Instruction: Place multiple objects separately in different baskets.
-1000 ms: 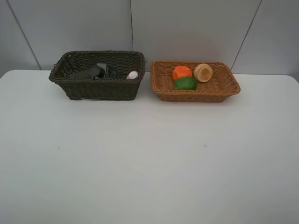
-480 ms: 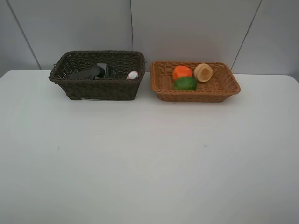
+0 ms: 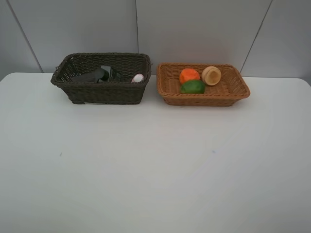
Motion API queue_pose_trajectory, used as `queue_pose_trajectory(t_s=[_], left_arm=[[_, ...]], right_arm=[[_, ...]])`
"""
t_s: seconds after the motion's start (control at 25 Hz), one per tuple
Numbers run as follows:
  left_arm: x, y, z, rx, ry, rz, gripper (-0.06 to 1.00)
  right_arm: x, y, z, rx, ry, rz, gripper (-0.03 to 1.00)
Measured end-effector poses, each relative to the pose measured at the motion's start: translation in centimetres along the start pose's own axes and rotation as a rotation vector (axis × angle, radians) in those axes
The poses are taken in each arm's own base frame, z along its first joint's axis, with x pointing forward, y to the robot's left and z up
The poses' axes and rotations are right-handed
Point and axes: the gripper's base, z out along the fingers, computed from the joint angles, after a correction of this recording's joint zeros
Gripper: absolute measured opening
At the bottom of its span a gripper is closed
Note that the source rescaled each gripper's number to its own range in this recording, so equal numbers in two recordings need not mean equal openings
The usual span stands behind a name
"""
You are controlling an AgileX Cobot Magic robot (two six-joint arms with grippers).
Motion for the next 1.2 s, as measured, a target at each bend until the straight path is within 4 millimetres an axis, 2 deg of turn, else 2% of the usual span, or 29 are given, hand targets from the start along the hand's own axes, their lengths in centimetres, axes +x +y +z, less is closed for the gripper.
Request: queue_pose_trajectory(t_s=[1.2], left_arm=[[0.00,0.05,0.00,-0.006,0.000,0.003,0.95]], right_arm=[[0.00,0.00,0.00,0.000,0.000,0.000,0.97]])
